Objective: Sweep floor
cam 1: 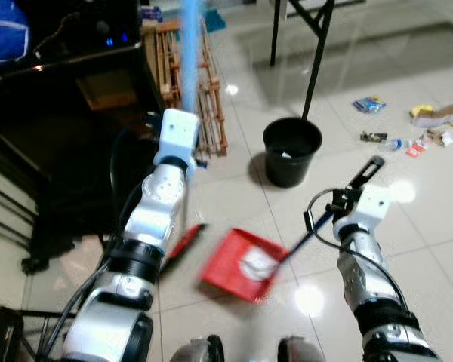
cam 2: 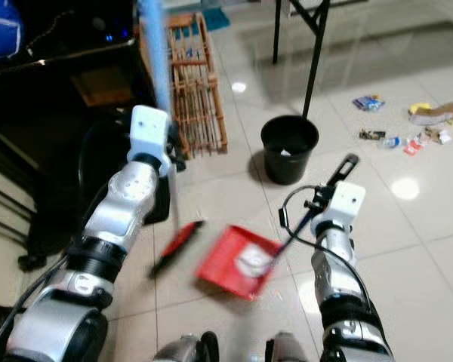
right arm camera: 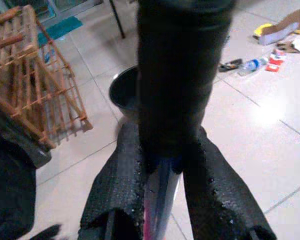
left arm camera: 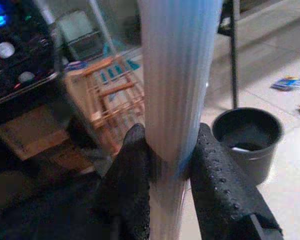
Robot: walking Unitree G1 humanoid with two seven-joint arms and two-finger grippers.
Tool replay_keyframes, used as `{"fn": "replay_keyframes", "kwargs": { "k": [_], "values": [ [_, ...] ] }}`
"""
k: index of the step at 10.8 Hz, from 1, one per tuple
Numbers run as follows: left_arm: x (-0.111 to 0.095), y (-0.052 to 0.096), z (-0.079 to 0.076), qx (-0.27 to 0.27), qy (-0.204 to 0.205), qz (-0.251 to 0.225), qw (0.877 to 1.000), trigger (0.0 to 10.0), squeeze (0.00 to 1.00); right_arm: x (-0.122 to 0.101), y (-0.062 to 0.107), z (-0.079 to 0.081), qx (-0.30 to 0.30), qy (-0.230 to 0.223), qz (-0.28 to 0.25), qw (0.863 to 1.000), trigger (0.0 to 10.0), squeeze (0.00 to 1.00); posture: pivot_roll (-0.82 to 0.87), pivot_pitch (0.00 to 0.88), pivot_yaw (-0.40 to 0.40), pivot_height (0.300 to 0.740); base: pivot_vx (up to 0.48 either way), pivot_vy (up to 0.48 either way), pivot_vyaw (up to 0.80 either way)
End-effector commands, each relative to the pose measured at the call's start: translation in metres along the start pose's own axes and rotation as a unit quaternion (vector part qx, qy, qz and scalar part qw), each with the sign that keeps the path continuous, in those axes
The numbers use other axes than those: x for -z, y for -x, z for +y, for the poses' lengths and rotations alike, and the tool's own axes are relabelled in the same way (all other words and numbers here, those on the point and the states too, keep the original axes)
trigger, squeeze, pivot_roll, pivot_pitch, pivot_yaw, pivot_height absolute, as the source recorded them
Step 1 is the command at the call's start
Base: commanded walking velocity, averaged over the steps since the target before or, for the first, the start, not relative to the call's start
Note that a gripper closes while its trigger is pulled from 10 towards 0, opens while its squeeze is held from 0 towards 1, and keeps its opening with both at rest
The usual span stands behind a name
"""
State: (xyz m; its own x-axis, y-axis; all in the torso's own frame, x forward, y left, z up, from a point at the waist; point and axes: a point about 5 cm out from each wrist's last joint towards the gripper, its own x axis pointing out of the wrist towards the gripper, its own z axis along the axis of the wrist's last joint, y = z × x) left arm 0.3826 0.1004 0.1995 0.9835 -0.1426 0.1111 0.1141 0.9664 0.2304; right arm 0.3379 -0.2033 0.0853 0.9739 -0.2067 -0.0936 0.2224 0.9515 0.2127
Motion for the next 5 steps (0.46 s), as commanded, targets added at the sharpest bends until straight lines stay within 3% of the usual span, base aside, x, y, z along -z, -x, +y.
{"fn": "replay_keyframes", "kwargs": {
  "k": [1,5],
  "values": [
    [-0.0113,-0.0016,0.0076,-0.011,-0.004,-0.025,1.000,10.0,0.00,-0.0065,-0.0020,0.0046,-0.007,-0.005,-0.016,1.000,10.0,0.00,-0.04,0.187,0.094,0.740,0.315,0.000,0.00],
    [-0.0122,-0.0019,0.0077,-0.012,-0.002,-0.027,1.000,10.0,0.00,-0.0072,-0.0025,0.0043,-0.006,-0.004,-0.017,1.000,10.0,0.00,-0.04,0.188,0.092,0.740,0.322,0.000,0.00]
  ]
}}
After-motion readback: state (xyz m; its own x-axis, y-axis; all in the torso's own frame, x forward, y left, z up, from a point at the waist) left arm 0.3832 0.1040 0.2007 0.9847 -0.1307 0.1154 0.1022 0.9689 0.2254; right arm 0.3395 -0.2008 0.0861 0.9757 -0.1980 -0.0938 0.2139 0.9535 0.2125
